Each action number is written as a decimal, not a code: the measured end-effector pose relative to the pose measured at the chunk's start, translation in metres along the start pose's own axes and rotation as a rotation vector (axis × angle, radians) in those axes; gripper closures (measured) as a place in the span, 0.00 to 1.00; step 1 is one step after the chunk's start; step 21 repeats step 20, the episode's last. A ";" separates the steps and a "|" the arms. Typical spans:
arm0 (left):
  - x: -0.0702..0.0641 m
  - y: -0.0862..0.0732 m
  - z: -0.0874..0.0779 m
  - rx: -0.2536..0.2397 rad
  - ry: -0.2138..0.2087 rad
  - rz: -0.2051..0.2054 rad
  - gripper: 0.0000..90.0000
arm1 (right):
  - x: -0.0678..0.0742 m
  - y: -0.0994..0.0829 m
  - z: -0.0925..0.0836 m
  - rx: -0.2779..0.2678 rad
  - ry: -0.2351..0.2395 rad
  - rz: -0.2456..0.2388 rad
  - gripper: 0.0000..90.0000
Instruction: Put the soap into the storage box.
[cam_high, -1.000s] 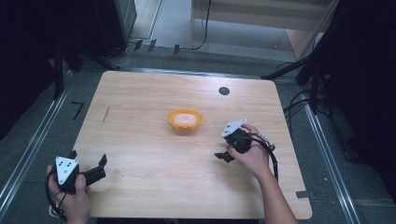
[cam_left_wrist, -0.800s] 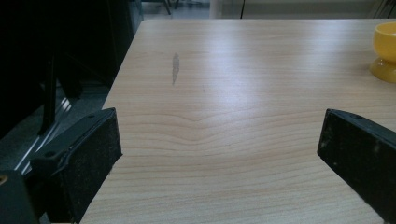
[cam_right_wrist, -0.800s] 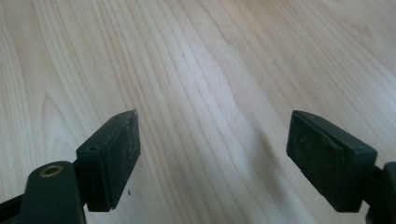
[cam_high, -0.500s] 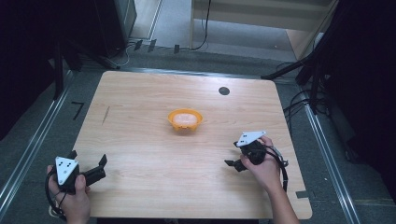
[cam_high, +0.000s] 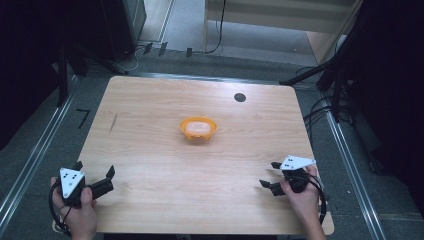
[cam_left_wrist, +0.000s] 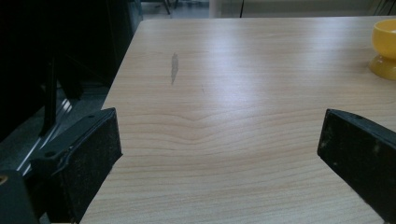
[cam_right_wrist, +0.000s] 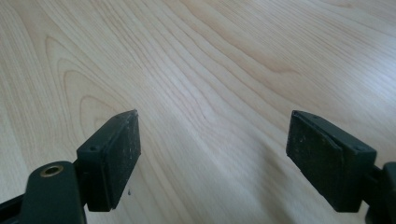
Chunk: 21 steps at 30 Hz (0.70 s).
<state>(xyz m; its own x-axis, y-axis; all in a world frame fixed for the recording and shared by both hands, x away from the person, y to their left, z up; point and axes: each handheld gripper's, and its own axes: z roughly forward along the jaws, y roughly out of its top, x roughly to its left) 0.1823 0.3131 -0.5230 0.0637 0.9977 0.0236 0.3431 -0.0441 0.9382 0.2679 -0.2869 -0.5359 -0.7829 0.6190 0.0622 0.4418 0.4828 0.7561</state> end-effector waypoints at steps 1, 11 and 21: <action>0.000 0.000 0.000 0.001 0.000 0.002 0.00 | -0.001 -0.009 -0.006 -0.026 -0.007 0.035 0.20; -0.001 0.000 0.000 0.006 -0.001 0.007 0.00 | 0.004 -0.050 -0.033 -0.088 -0.052 0.108 0.18; 0.000 0.001 0.001 0.014 0.001 -0.002 0.00 | 0.006 -0.062 -0.049 -0.191 -0.105 0.184 0.16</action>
